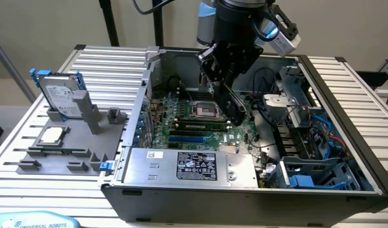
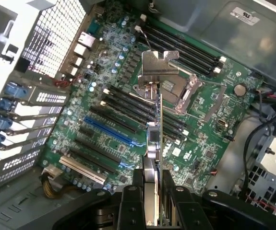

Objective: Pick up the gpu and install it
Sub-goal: 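Insert the gpu into the slot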

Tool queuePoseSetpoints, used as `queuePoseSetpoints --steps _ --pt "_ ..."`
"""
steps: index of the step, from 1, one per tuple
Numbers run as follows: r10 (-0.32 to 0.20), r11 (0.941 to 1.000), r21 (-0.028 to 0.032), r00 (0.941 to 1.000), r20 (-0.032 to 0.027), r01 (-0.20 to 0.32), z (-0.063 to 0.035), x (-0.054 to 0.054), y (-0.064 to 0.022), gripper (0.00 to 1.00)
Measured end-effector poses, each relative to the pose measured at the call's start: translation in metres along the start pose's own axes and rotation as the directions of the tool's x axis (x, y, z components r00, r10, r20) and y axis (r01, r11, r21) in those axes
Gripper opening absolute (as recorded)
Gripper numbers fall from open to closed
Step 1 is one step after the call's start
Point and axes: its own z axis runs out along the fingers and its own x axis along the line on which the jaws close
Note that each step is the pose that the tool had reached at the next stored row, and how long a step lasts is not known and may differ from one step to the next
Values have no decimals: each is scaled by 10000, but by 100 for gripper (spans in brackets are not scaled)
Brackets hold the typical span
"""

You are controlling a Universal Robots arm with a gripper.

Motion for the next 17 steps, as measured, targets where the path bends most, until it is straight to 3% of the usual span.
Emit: queuePoseSetpoints --steps 4,9,13,17 --pt "-735 9973 5 9973 -14 735 28 0 0 27" --pt "-1639 9865 10 9865 -33 1639 60 0 -1 27" --pt "-2342 9722 12 9722 -47 2343 85 0 -2 27" --pt "-3050 9523 14 9523 -61 3050 110 -1 -2 27"
